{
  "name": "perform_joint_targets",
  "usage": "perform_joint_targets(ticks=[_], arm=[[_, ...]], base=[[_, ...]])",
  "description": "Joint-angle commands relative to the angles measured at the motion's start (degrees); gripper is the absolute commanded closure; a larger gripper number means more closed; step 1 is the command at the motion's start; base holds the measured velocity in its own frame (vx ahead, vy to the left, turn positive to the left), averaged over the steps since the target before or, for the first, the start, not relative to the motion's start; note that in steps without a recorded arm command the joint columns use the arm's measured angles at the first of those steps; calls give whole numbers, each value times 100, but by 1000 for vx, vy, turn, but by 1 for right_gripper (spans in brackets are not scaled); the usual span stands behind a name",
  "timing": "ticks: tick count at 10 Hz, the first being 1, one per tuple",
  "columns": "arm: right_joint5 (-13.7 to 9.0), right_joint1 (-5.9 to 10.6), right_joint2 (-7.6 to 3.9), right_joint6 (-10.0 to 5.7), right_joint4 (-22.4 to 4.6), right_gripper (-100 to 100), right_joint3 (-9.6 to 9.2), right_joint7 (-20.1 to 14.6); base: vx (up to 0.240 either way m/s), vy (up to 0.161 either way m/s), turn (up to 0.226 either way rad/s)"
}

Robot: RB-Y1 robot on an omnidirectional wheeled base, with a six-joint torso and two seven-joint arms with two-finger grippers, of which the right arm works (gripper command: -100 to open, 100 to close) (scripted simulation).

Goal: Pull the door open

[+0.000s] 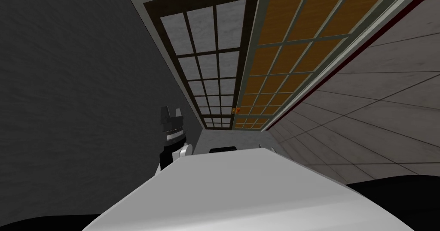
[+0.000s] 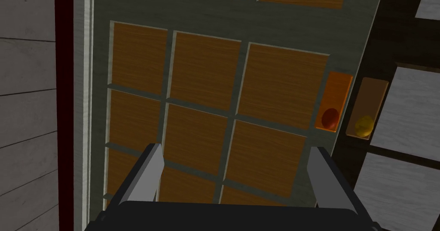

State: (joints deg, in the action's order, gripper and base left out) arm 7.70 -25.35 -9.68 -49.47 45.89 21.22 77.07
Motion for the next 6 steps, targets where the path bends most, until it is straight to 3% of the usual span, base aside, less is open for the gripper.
perform_joint_targets(ticks=[1,5,6], arm=[[52,170,1,93,-51,-100,97,-68],[191,724,55,236,-169,-100,265,-189],[191,724,55,236,-169,-100,265,-189]], base=[[58,-70,6],[122,-63,33],[127,-27,23]])
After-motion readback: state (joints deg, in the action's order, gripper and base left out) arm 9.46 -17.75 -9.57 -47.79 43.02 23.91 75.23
